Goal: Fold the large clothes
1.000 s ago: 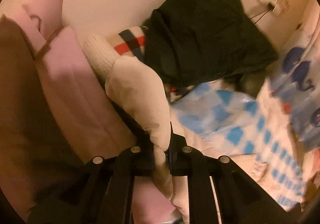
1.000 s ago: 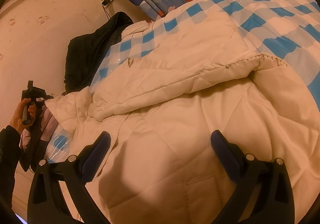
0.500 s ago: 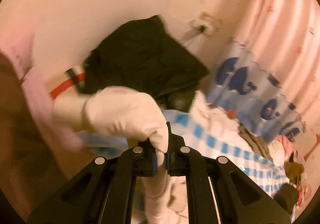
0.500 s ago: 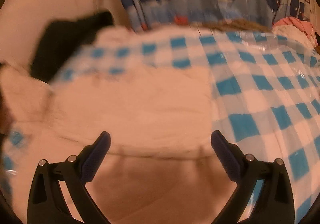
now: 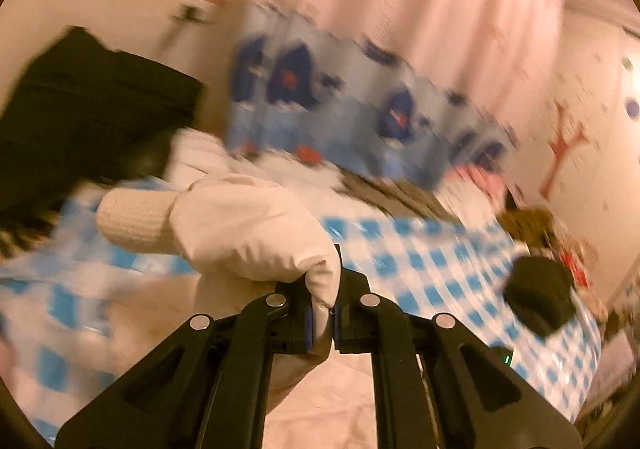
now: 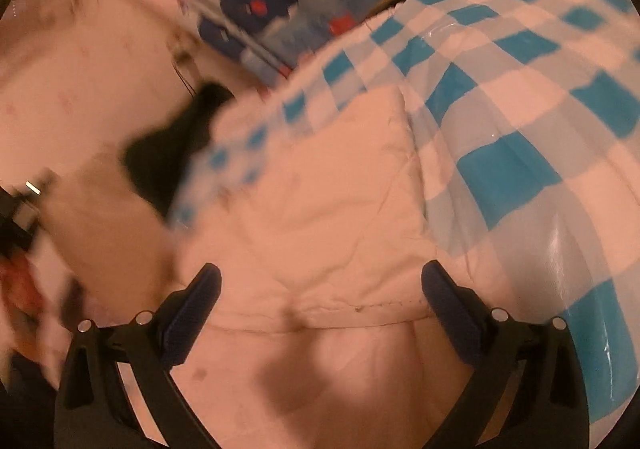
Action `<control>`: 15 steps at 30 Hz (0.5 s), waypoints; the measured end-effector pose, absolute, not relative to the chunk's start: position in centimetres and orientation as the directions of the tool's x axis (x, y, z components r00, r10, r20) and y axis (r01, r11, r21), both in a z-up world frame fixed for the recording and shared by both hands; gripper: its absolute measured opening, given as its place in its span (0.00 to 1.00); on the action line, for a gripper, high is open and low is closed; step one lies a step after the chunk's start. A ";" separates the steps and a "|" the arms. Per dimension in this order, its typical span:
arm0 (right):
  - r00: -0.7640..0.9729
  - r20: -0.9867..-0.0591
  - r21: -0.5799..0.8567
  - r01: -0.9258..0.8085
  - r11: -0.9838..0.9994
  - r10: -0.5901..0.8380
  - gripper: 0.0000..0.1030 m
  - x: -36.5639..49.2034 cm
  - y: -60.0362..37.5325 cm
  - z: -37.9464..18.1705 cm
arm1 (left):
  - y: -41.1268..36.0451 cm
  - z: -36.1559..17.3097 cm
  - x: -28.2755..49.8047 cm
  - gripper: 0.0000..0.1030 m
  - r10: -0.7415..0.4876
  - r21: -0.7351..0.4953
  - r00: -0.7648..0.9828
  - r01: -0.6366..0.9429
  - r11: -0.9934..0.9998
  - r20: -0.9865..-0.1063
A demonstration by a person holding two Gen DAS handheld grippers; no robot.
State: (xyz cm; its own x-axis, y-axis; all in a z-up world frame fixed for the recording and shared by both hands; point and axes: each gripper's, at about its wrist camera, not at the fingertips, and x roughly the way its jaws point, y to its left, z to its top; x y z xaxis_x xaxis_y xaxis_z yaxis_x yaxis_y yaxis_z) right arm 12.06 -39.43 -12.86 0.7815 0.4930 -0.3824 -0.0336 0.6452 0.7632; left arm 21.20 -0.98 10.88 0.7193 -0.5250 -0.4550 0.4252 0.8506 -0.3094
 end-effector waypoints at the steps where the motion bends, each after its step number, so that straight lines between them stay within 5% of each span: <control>1: 0.783 -0.347 0.791 -0.052 0.610 0.516 0.94 12.1 -39.9 -12.7 | -3.3 9.4 21.1 0.05 -0.537 -0.293 0.699 0.451 0.843 -0.471; 4: 0.788 -0.240 0.866 -0.091 0.492 0.567 0.94 12.1 -41.1 -12.8 | -8.7 4.5 20.7 0.05 -0.565 -0.269 0.634 0.506 0.820 -0.528; 10: 0.806 -0.109 0.945 -0.098 0.313 0.582 0.94 12.2 -43.9 -14.3 | -18.9 -7.3 18.6 0.08 -0.441 -0.036 0.526 0.613 0.789 -0.727; 12: 0.807 -0.092 0.951 -0.102 0.291 0.584 0.94 12.3 -44.2 -14.5 | -21.3 -10.1 17.1 0.20 -0.367 0.082 0.524 0.649 0.756 -0.769; 14: 0.804 -0.093 0.951 -0.104 0.292 0.587 0.94 12.3 -44.2 -14.4 | -22.7 -11.2 15.7 0.52 -0.318 0.179 0.533 0.684 0.707 -0.784; 15: 0.802 -0.094 0.950 -0.105 0.295 0.589 0.94 12.5 -44.2 -14.4 | -23.6 -11.7 14.6 0.60 -0.302 0.230 0.530 0.718 0.657 -0.792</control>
